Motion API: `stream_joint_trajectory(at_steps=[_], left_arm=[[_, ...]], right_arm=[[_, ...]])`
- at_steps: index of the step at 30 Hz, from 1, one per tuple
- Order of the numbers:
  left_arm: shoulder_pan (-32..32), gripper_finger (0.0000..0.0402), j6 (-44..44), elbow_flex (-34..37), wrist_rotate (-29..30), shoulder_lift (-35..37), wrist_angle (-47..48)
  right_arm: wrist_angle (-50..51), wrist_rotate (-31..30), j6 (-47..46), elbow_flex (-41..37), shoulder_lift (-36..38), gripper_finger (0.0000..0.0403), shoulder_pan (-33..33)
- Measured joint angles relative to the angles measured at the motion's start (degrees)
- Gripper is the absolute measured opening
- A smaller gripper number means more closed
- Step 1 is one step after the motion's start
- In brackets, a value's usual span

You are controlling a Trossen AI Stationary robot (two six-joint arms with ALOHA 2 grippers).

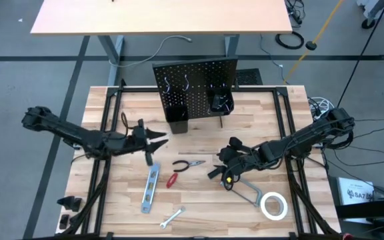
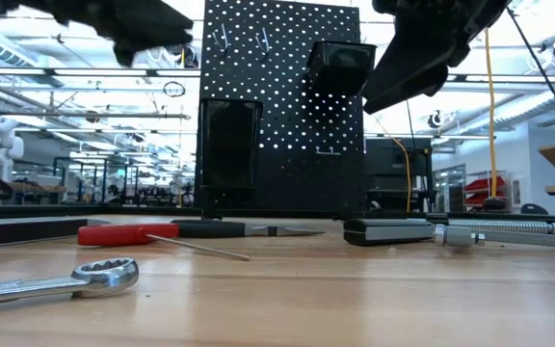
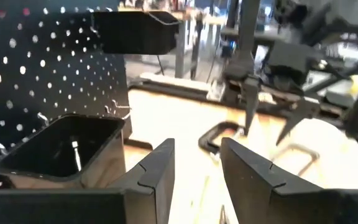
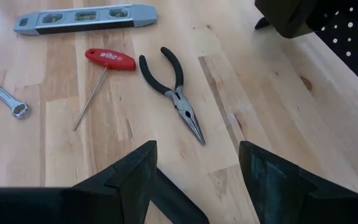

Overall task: Hang tools onto peg board
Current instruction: Put the spirit level into the left black bin on the pegboard

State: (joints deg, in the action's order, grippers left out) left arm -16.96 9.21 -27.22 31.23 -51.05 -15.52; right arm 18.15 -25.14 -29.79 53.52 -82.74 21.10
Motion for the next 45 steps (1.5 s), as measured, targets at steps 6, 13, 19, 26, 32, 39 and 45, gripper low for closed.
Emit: stream_joint_trajectory(at_steps=[6,13,19,26,32,39,45], left_arm=[[-5.6,0.0132,1.0,-12.1,5.4,-0.5,19.8],[-8.8,0.0132,4.7,-21.0,5.9,-2.2,31.1],[-10.2,0.0132,15.0,-25.3,5.4,-4.3,42.1],[-10.5,0.0132,29.7,-25.8,-0.4,-7.6,46.0],[-10.5,0.0132,36.5,-25.8,-7.5,-10.2,46.6],[-10.5,0.0132,34.0,-25.8,-9.4,-12.8,46.5],[-11.5,0.0132,34.0,-25.9,-11.9,-16.1,45.8]], right_arm=[[-0.5,-0.3,0.0,0.0,0.0,0.0222,0.0],[-1.3,-0.3,0.0,0.0,0.0,0.0222,0.0],[-1.3,-0.3,-1.1,0.0,0.0,0.0222,0.0],[-1.2,-0.3,-1.9,0.0,0.0,0.0222,0.0],[-1.3,0.0,-2.6,0.0,0.0,0.0222,0.0],[-1.2,0.0,-4.1,0.0,0.0,0.0222,1.0],[-1.2,0.0,-5.7,0.0,0.0,0.0222,2.5]])
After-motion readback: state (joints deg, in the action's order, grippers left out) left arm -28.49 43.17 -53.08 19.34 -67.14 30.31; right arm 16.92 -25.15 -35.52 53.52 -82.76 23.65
